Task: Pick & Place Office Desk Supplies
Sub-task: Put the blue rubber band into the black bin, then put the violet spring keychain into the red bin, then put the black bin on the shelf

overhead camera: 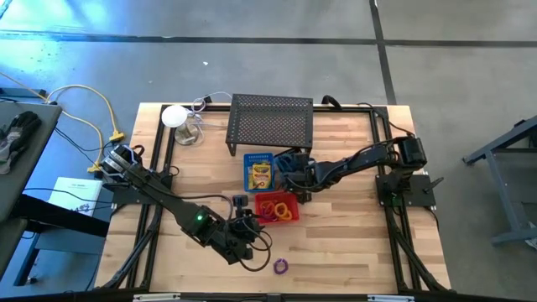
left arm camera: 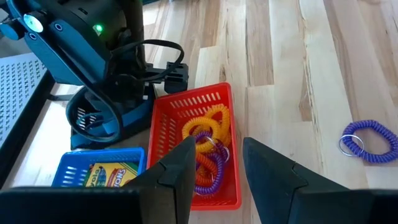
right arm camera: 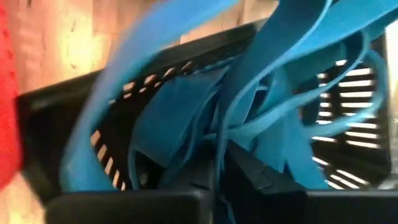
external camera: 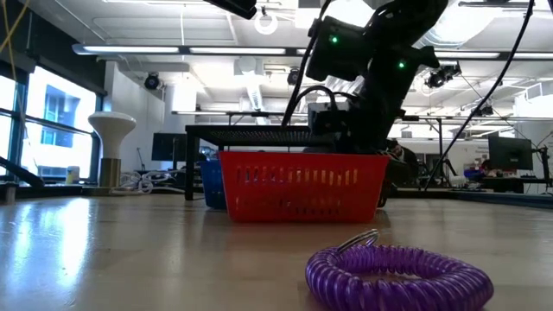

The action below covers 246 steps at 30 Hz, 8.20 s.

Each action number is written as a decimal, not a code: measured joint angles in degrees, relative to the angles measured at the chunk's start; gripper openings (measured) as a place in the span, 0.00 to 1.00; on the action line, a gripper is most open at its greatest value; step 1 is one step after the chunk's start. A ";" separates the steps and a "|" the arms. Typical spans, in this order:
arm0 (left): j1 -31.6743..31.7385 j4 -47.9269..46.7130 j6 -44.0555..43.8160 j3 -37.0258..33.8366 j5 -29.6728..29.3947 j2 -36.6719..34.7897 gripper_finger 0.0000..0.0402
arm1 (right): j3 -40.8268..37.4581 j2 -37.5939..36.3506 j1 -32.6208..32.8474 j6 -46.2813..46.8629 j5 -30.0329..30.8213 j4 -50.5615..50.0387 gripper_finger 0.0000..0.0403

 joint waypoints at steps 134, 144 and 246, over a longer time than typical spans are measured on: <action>-1.05 14.48 -5.16 8.00 21.61 30.56 0.03 | -0.15 -15.39 57.37 21.70 18.89 14.95 0.39; -2.47 13.22 -2.36 7.59 13.91 21.99 0.02 | -0.15 -15.39 57.37 23.07 13.71 14.86 0.39; -12.66 -6.22 -39.39 8.04 -6.10 9.55 0.32 | -13.38 -15.32 6.99 -0.12 -0.30 0.20 0.39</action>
